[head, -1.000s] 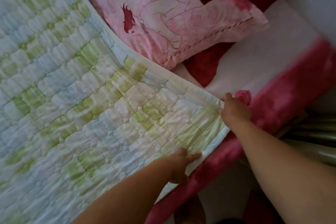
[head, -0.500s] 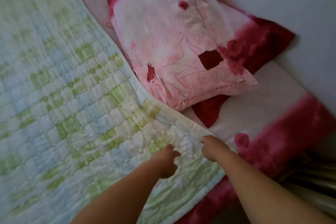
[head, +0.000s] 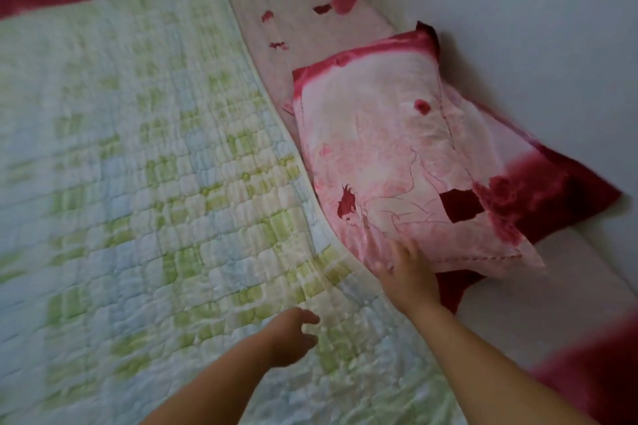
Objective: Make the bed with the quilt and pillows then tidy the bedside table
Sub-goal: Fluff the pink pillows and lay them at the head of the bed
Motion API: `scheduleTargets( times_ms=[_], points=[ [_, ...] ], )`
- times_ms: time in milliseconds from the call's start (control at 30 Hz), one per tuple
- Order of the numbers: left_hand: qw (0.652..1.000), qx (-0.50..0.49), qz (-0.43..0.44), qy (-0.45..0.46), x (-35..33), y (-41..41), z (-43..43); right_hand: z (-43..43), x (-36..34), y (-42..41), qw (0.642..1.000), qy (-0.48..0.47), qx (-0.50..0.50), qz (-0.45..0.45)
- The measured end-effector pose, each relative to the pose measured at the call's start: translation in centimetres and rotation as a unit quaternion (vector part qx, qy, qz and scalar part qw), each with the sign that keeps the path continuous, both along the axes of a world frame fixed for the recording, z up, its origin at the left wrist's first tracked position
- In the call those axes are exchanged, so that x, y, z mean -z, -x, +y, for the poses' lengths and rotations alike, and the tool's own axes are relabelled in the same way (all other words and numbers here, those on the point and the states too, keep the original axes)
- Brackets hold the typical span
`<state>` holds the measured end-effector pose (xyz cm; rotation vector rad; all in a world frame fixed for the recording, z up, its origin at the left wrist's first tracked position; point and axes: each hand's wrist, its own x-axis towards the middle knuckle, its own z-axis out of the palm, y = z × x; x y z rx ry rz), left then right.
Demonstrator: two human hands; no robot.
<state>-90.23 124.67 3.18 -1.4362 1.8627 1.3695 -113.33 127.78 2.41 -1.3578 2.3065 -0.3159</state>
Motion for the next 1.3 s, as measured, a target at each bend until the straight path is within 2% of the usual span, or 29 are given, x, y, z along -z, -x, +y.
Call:
scheduleTargets(
  times_ms=[100,200,300,367,500,633,867,1033,1200,1300],
  points=[
    [0.996,-0.081,0.023,0.015,0.5,2.6,-2.5,-6.2,-0.5,3.5,0.995,0.006,-0.033,0.093],
    [0.984,-0.166,0.060,0.036,0.8,6.8,-4.5,-10.8,-0.8,8.5,0.990,-0.043,0.027,0.133],
    [0.973,-0.204,0.082,0.066,1.3,11.8,-6.2,-13.0,-0.3,13.8,0.981,-0.129,0.126,0.075],
    [0.971,-0.202,0.089,0.089,1.7,14.6,-7.0,-13.3,0.6,16.1,0.976,-0.148,0.157,0.018],
    [0.973,-0.204,0.071,0.086,2.0,19.1,-7.9,-13.9,0.7,18.7,0.994,-0.079,0.071,-0.008],
    [0.966,-0.238,0.035,0.098,2.1,22.6,-9.5,-14.8,-1.1,20.8,1.000,-0.008,0.005,0.010],
    [0.970,-0.228,0.016,0.082,1.2,27.8,-11.6,-15.2,-3.1,23.0,0.999,0.010,-0.029,0.018],
    [0.964,-0.240,0.029,0.106,0.9,28.4,-11.8,-15.2,-5.5,25.6,0.997,0.067,-0.048,0.009],
    [0.955,-0.291,0.020,0.060,0.5,30.8,-11.4,-15.4,-9.1,36.0,0.990,0.037,-0.007,0.137],
    [0.953,-0.279,0.118,-0.010,1.1,33.4,-10.0,-14.8,-8.6,39.9,0.986,-0.076,-0.004,0.150]
  ],
)
